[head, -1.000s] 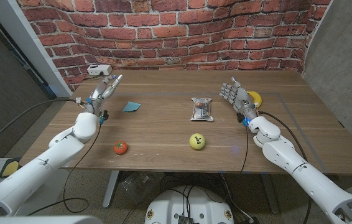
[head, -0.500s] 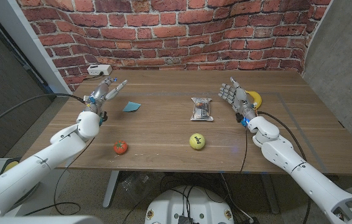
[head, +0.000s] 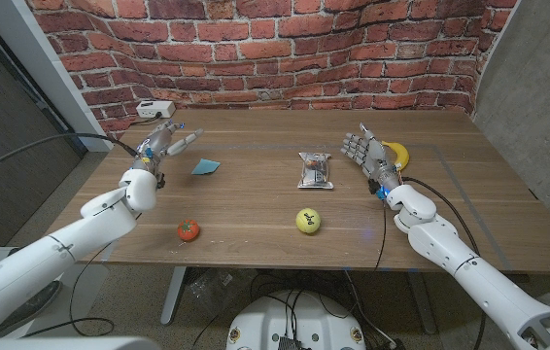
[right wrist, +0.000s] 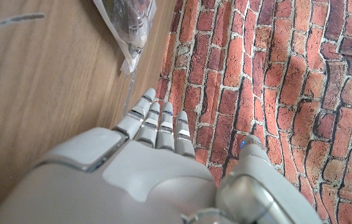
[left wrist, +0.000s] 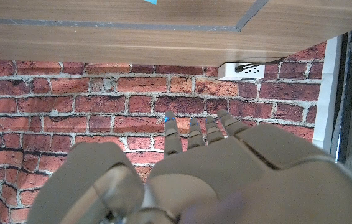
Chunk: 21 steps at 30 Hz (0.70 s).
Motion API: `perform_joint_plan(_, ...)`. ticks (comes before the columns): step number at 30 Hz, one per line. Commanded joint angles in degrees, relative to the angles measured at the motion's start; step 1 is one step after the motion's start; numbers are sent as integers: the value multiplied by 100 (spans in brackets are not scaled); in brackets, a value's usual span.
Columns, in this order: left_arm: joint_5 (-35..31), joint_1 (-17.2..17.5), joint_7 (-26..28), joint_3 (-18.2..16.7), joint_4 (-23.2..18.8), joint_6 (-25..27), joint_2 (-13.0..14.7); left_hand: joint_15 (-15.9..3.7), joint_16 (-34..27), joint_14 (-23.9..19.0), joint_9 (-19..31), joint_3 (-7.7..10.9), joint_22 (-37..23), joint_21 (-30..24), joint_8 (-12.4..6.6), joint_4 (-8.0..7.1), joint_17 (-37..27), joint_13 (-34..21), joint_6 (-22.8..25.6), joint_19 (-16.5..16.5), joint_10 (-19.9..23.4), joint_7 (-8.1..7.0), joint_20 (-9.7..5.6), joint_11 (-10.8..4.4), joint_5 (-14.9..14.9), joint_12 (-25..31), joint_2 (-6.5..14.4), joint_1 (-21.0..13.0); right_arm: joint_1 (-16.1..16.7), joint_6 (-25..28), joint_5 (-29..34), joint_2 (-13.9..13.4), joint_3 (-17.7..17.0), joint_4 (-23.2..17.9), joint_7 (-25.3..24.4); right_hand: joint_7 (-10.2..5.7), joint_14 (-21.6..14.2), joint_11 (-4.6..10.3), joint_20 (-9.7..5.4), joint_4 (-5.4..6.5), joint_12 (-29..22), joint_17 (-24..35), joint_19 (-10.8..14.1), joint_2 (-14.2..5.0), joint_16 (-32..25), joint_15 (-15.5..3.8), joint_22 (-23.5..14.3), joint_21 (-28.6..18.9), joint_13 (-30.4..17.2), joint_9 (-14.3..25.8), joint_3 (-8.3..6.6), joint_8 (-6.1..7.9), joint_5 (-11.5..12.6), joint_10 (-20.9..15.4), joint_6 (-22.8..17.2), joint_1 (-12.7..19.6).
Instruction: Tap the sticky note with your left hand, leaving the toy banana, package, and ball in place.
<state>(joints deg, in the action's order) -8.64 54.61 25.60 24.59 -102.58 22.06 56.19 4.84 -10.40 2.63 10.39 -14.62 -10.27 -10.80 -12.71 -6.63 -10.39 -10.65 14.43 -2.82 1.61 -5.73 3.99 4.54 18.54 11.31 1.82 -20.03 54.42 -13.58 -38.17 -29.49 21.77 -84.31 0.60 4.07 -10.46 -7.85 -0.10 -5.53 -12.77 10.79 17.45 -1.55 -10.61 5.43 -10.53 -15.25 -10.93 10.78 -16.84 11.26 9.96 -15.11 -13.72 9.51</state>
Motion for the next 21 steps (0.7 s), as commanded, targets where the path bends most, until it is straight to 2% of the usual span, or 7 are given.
perform_joint_plan(1, -293, -297, -704, 359, -494, 981, 383, 0, -5, 83, 18, -59, -24, -14, -50, -9, -19, -20, 83, -78, -19, -75, 10, -16, 41, 14, -52, 11, 37, 100, -21, -20, 12, -53, -38, -26, -49, -9, -25, -25, -24, 12, 25, -48, -26, -24, -18, 9, -11, 17, -27, 40, 16, -60, -17, 21)
perform_joint_plan(10, -514, -638, -1213, 713, -655, 1549, 471, -17, 22, 217, 18, -105, -26, -7, 35, -19, -20, -20, -36, -166, -133, -73, 48, -65, 47, -18, -60, 33, 52, -2, -3, -9, -3, -92, -23, -30, -48, -16, -13, -27, -24, 12, 19, -49, -25, -20, -19, 19, -11, 18, -26, 38, 15, -62, -19, 19)
perform_joint_plan(11, -531, -684, -1281, 752, -665, 1604, 477, -14, 17, 242, 18, -122, -27, -17, 4, -22, -20, -21, 80, -168, -165, -149, 85, -69, 50, -21, -60, 38, 57, 33, -26, -1, -13, -114, -56, -26, -49, -14, -14, -27, -24, 12, 19, -48, -25, -20, -19, 20, -11, 18, -25, 38, 15, -63, -21, 19)
perform_joint_plan(14, -596, -843, -1506, 886, -694, 1768, 491, -3, 31, 386, 13, -171, -29, -29, -69, -26, -21, -22, 407, -211, -338, -171, 115, -99, 61, -51, -62, 48, 43, 61, -8, -33, -4, -131, -38, -26, -49, -8, -12, -29, -23, 11, 19, -49, -25, -23, -19, 23, -11, 18, -25, 37, 15, -63, -22, 19)
perform_joint_plan(21, -812, -1321, -2195, 1297, -733, 2095, 497, -27, 62, 738, 6, -245, -39, 22, 1, -38, -25, -24, 473, -522, -787, -237, 105, -143, 80, -115, -67, 75, -27, 20, -31, -44, -23, -24, 67, -25, -50, -14, -10, -31, -23, 11, 20, -49, -25, -20, -20, 30, -11, 18, -24, 35, 15, -65, -23, 18)
